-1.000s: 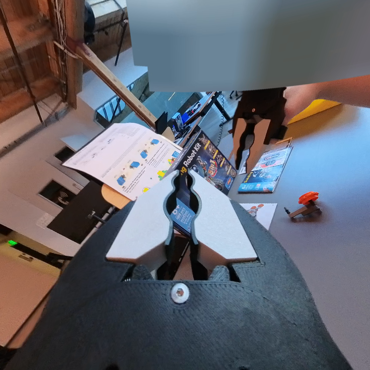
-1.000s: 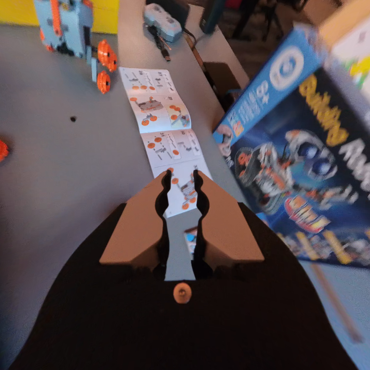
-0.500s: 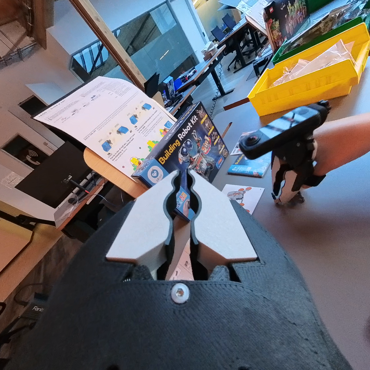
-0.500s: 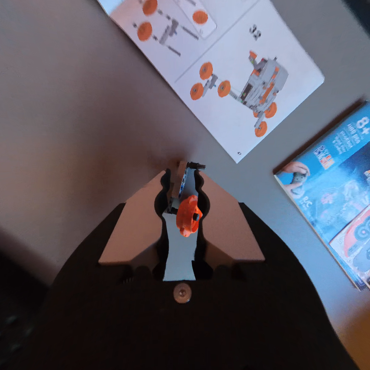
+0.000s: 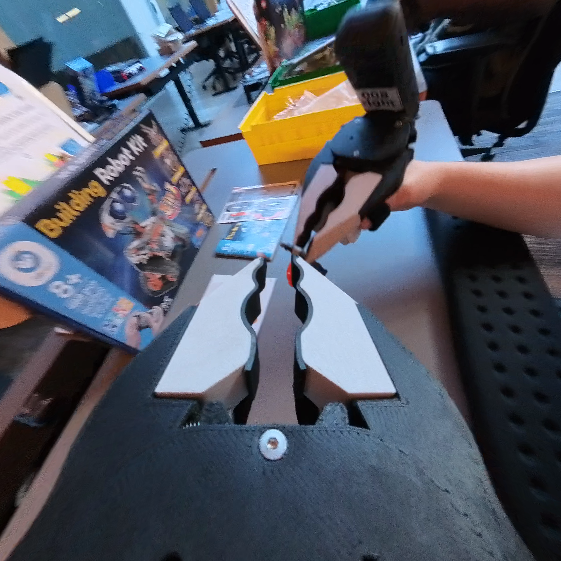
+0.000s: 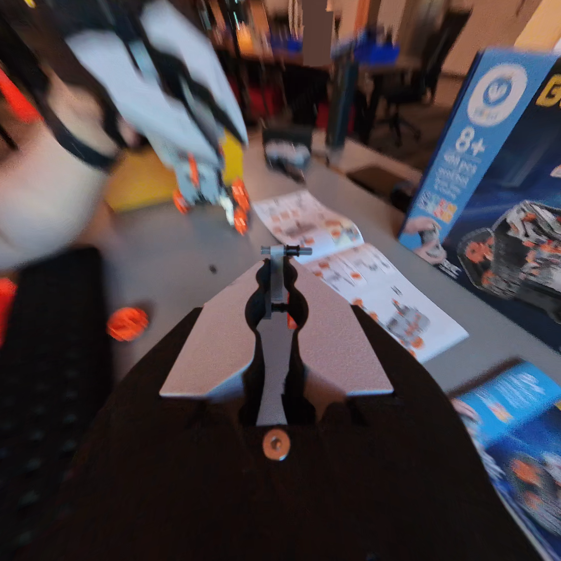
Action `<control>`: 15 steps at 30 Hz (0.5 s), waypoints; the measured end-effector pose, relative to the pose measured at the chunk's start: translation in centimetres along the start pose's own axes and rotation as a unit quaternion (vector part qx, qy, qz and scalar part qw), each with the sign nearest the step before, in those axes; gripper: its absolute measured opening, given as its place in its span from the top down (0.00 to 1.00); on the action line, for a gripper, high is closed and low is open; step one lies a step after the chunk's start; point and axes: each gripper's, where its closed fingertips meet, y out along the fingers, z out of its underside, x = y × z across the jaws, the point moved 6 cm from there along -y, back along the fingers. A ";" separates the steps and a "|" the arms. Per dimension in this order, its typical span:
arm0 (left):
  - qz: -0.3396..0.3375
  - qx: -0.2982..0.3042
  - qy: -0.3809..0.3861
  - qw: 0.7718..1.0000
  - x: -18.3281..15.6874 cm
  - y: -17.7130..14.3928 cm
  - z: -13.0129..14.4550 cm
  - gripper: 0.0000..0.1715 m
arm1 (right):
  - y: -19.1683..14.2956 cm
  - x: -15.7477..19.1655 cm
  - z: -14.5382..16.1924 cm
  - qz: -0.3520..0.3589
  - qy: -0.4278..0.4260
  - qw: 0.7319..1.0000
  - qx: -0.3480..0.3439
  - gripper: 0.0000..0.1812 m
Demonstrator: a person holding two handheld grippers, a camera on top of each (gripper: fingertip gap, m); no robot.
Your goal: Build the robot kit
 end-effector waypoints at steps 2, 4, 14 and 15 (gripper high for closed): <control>0.015 0.008 -0.017 1.000 -0.5 1.2 0.6 0.91 | -0.9 -0.2 -1.0 -0.051 0.096 0.990 -0.089 0.96; 0.030 0.010 -0.038 0.999 -1.2 2.4 1.0 0.91 | -1.3 -1.2 -0.9 -0.113 0.227 0.955 -0.157 0.96; 0.036 0.016 -0.134 0.990 -1.0 4.8 2.4 0.88 | -0.7 -3.8 1.6 -0.135 0.450 0.861 -0.195 0.96; 0.036 0.011 -0.139 0.990 -1.0 4.7 2.3 0.88 | -0.7 -3.7 1.4 -0.147 0.450 0.856 -0.206 0.96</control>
